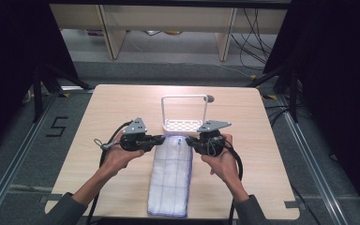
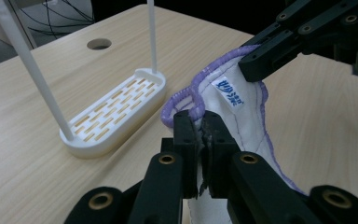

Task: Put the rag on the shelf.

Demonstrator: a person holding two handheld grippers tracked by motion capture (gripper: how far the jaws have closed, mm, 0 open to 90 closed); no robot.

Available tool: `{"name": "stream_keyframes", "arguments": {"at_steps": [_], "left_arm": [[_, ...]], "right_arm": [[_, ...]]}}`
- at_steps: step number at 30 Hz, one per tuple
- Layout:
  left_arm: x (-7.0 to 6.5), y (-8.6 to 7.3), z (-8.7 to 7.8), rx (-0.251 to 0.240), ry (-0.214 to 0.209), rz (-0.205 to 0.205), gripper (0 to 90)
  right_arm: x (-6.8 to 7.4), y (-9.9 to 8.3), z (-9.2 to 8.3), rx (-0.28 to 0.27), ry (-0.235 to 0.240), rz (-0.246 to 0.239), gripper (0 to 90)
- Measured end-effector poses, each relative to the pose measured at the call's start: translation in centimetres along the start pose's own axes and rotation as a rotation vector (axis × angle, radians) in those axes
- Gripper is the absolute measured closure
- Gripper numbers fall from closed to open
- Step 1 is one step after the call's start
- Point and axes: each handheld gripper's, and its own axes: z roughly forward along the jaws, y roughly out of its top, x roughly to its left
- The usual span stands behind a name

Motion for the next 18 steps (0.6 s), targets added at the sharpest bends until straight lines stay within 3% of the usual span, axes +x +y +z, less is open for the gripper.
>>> {"name": "stream_keyframes", "arguments": {"at_steps": [6, 8, 15, 18], "left_arm": [[-0.4, 1.8, -1.0, -0.007, 0.003, 0.017, 85.2], [-0.7, 3.0, -1.9, -0.030, -0.019, 0.010, 85.2], [-2.0, 6.5, -4.2, -0.083, -0.039, 0.026, 85.4], [-2.0, 7.5, -4.6, -0.080, -0.019, 0.036, 85.4]], "right_arm": [[0.2, 1.1, -1.5, -0.023, 0.004, -0.019, 86.1], [0.5, 2.1, -2.6, -0.040, 0.012, -0.028, 86.1], [1.2, 4.8, -6.1, -0.108, 0.019, -0.053, 86.2], [1.1, 5.7, -6.8, -0.116, 0.005, -0.066, 86.3]]}}
